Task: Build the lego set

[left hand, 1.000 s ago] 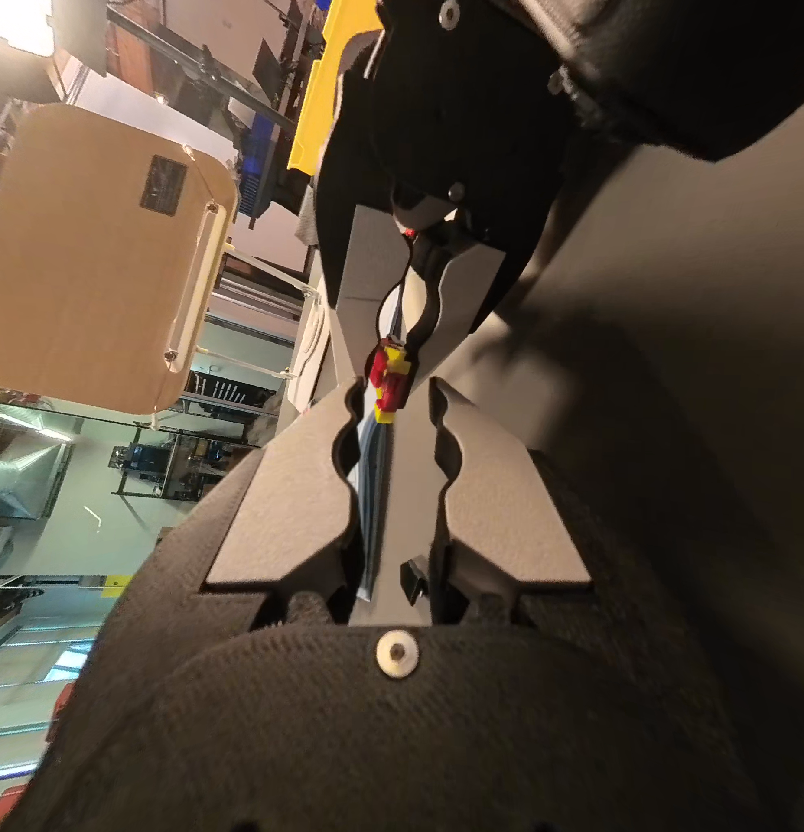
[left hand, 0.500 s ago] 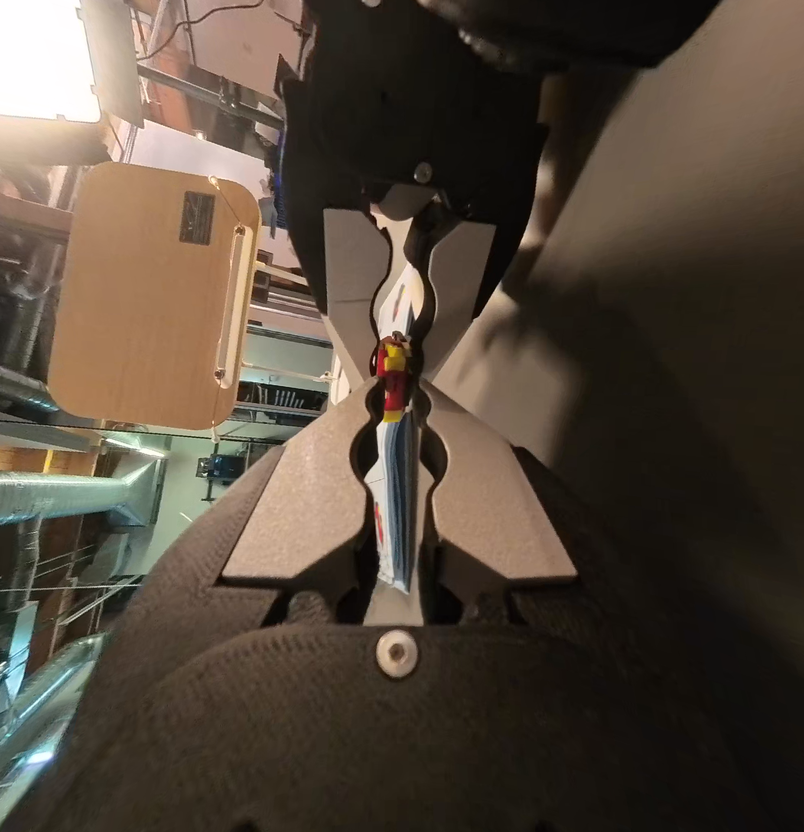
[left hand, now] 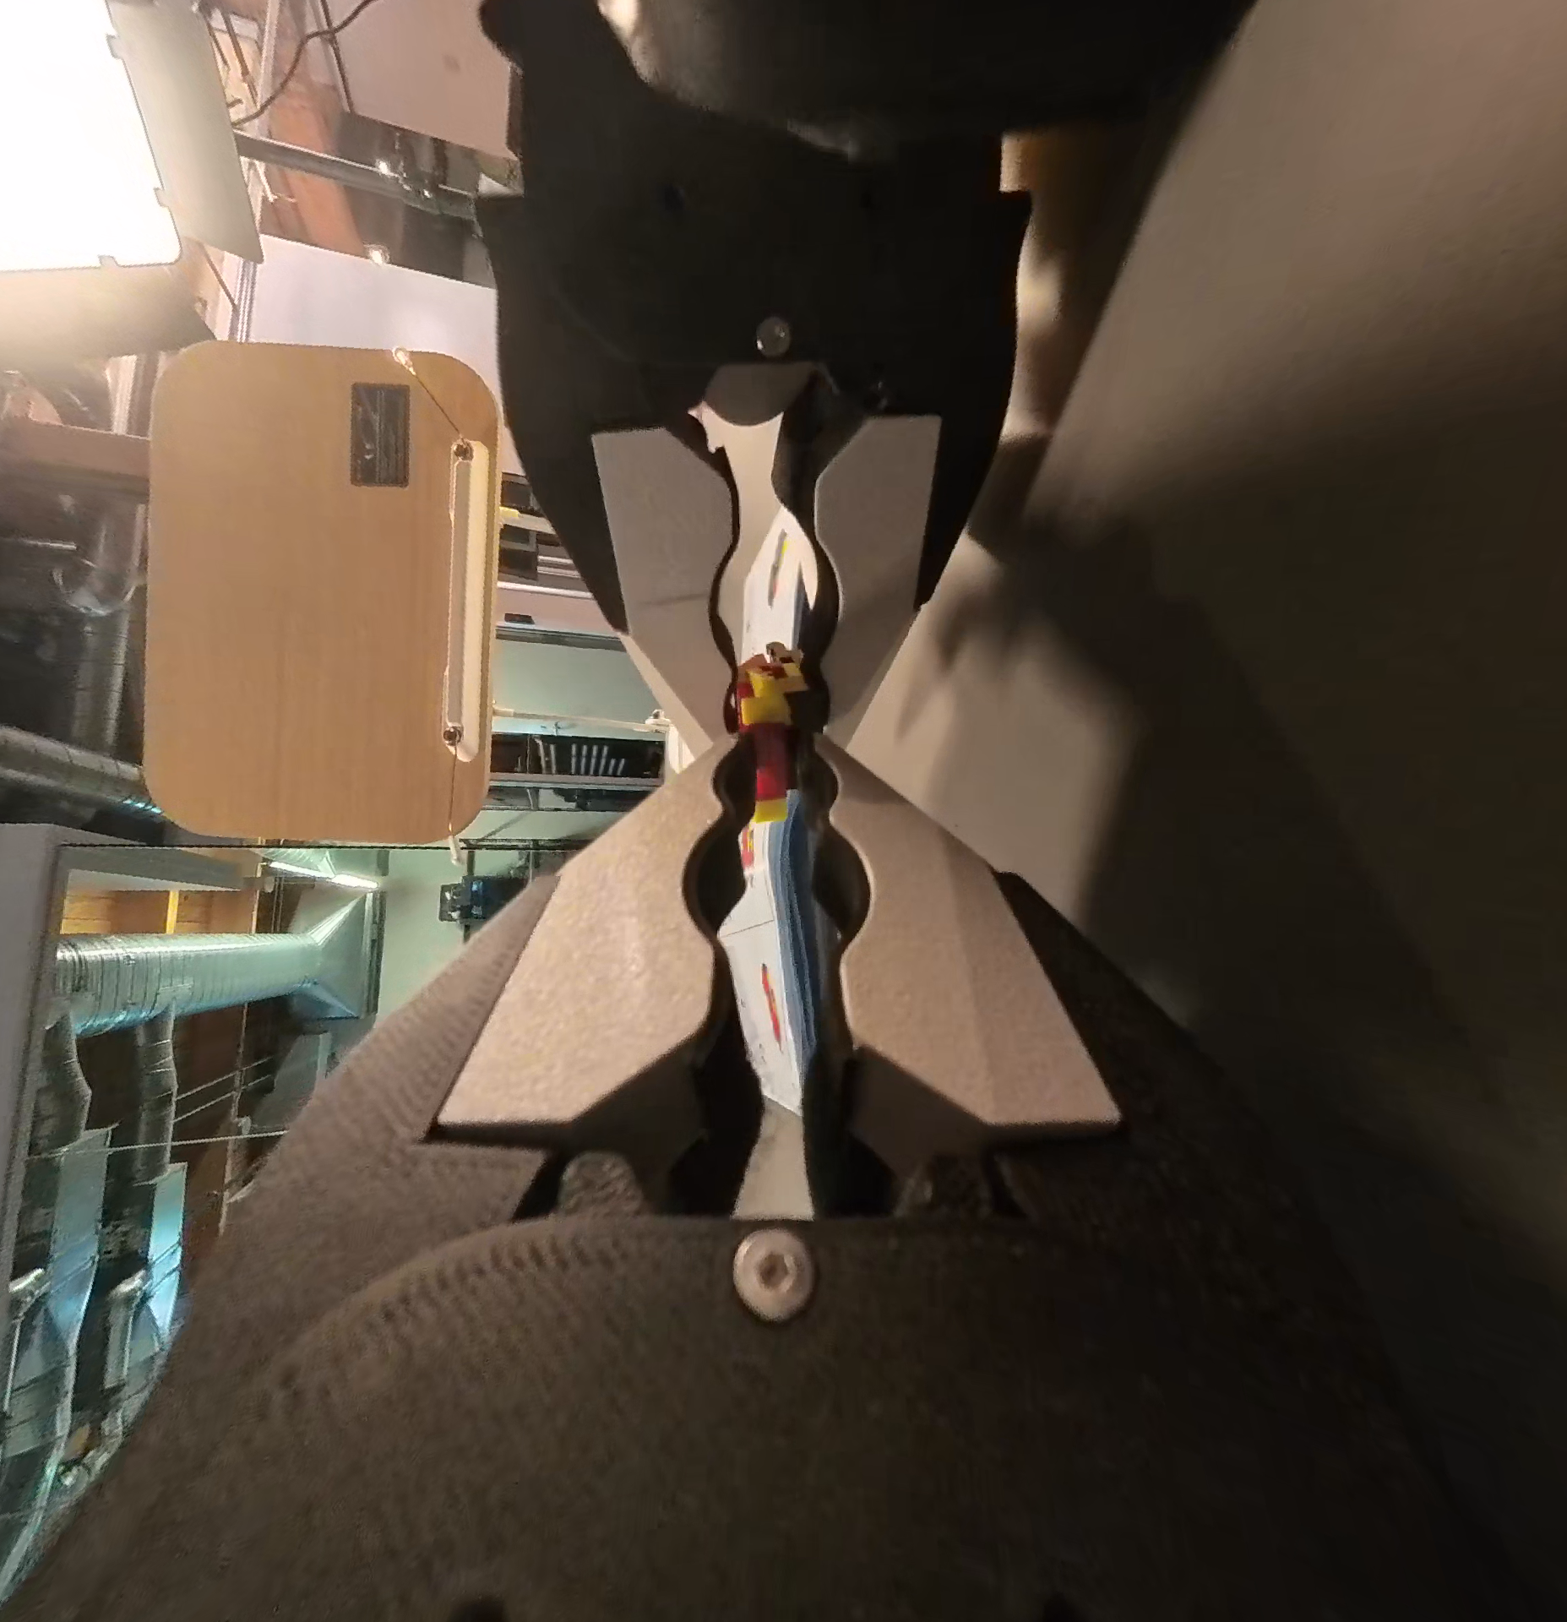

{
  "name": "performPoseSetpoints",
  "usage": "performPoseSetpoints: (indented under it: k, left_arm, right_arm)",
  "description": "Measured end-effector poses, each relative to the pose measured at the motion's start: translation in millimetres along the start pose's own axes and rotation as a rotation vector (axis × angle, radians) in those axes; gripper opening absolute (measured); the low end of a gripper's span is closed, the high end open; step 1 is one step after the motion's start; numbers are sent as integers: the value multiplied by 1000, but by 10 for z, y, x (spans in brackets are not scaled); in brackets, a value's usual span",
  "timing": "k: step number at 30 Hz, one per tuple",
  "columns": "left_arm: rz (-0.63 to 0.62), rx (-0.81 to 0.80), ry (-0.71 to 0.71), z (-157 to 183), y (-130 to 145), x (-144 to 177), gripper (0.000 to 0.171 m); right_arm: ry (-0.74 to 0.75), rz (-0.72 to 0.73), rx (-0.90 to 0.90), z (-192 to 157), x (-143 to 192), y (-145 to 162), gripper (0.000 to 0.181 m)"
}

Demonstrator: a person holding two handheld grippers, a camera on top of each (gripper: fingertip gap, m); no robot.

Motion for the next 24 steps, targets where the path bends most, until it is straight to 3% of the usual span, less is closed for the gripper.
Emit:
performPoseSetpoints:
  k: [4,6,8,14,18,24]
  left_arm:
    - [12,129,2,-8,1,9,9]
    - [9,249,45,-26,14,37,28]
    - [10,294,68,-52,45,60,30]
    - [20,196,71,18,61,48,23]
    - [31,109,20,14,46,31,9]
    - [18,73,15,-6,28,41,9]
  right_arm:
    - [9,11,-1,9,14,-12,16]
    - [11,15,-1,12,21,-19,16]
    - [10,16,0,7,19,-16,16]
    - [4,22,-8,3,24,-20,16]
    - [-4,21,2,-18,21,-30,15]
    - [-3,53,-9,-10,45,-39,16]
Point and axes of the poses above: each gripper's, where its closed fingertips meet, x back along the fingers, y out of its underside, z = x × y across the jaws, the point moved 4 cm from there along x, back along the fingers, and after that the axes turned 15 degrees about -y, right-handed, at the moved point
